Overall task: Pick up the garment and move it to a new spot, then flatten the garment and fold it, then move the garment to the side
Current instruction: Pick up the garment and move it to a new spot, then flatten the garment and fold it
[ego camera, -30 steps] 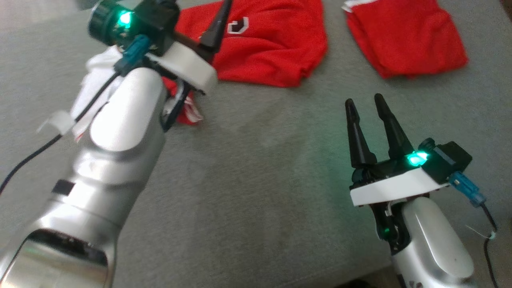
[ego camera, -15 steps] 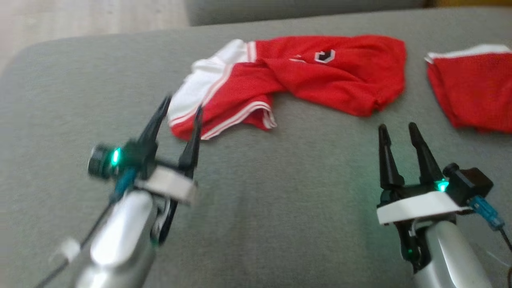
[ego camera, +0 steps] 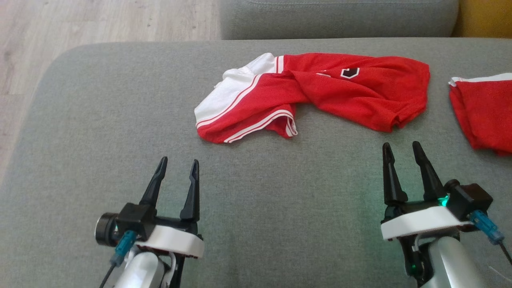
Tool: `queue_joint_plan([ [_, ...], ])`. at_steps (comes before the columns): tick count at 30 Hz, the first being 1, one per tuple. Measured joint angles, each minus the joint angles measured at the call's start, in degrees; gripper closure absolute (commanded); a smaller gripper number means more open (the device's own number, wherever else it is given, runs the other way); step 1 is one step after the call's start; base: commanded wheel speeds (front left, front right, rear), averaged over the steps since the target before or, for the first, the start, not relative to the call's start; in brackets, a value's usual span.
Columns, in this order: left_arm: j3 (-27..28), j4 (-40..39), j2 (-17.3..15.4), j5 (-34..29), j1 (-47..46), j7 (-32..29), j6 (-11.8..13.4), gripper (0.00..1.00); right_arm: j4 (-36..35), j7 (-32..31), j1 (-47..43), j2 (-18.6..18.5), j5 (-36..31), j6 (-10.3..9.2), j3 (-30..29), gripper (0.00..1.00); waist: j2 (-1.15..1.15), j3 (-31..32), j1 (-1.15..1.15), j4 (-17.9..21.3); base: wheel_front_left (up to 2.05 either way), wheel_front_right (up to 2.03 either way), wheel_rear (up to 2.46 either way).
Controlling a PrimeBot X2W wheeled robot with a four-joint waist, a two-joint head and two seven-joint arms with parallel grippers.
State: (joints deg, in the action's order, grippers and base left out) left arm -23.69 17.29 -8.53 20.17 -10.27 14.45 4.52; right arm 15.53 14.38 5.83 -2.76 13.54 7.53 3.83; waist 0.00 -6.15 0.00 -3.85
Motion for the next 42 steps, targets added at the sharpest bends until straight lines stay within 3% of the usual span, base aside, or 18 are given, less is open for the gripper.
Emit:
queue_joint_plan([
  [12,3.21,4.31,0.22,-1.44,-4.53,-0.34,-2.0,0.0,-0.36,0.0,0.47,0.0,0.09,0.0,1.26,0.0,0.0,-2.54,0.0,2.76,0.0,0.0,0.0],
  [18,3.31,10.85,-0.31,-1.4,-15.66,-7.05,-2.91,0.0,-1.75,0.0,2.54,0.0,0.35,0.0,2.16,0.0,0.0,-6.98,0.01,4.47,0.0,0.0,0.0],
  [25,3.12,20.38,-3.07,-0.48,-29.71,-16.3,-8.26,0.0,-2.65,0.0,5.82,-0.01,0.6,0.0,2.87,0.0,0.0,-13.68,0.02,6.97,0.0,0.0,0.0],
  [30,2.86,25.62,-4.9,0.23,-34.85,-20.61,-10.16,0.0,-3.07,0.0,7.56,0.0,1.29,0.0,3.33,0.0,0.0,-16.68,0.02,8.78,0.0,0.0,0.0],
  [39,1.45,32.77,-6.44,2.2,-40.55,-22.35,-11.61,0.0,-3.64,0.0,8.12,-0.01,2.11,0.0,3.6,0.0,0.0,-19.38,0.0,11.49,0.0,0.0,0.0],
  [40,1.42,33.22,-6.42,2.72,-40.79,-22.5,-11.67,0.6,-3.64,0.0,8.12,-0.01,2.11,0.0,3.58,0.0,0.0,-19.38,0.0,11.52,0.0,0.0,0.0],
  [41,1.18,33.76,-6.37,3.15,-41.14,-22.61,-11.68,1.0,-3.64,0.0,8.12,-0.01,2.11,0.0,3.54,0.0,0.0,-19.34,0.0,11.53,0.0,0.0,0.0],
  [42,0.91,34.07,-6.38,3.3,-41.38,-22.82,-11.68,1.0,-3.64,0.0,8.12,-0.01,2.11,0.0,3.49,0.0,0.0,-19.28,0.0,11.5,0.0,0.0,0.0],
])
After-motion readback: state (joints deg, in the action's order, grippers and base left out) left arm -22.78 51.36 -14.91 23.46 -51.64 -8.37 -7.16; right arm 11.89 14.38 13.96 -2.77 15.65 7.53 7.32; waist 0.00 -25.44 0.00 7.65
